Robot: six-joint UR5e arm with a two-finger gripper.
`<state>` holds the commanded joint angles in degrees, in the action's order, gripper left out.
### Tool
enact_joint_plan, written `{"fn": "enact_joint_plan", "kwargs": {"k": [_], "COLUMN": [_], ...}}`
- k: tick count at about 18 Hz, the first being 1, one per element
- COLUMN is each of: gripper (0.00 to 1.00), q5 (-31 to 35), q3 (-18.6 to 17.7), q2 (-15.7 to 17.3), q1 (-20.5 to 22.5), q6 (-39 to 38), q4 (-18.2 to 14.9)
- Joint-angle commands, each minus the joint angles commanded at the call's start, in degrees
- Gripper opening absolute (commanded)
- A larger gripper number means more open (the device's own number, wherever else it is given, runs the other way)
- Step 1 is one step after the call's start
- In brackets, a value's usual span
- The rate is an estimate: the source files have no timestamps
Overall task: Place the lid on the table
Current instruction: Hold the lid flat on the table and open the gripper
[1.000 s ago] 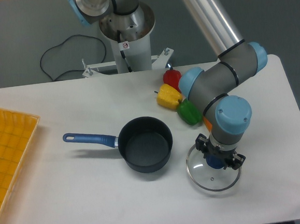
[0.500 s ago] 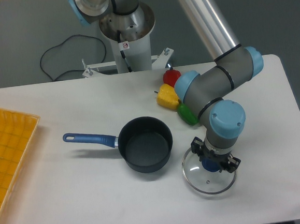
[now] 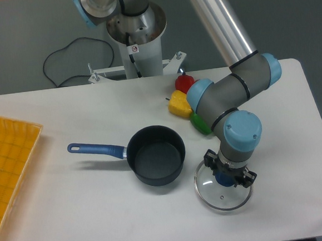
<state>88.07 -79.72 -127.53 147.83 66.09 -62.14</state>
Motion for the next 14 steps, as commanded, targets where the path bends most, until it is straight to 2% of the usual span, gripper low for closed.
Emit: {"fn": "enact_joint_plan", "kwargs": {"k": [14], "gripper": [0.40], "q5": [-0.3], "q3": [0.0], "q2": [-0.7], "q1": [-0.2], "q6": [-0.6], "q4": [0.0]}}
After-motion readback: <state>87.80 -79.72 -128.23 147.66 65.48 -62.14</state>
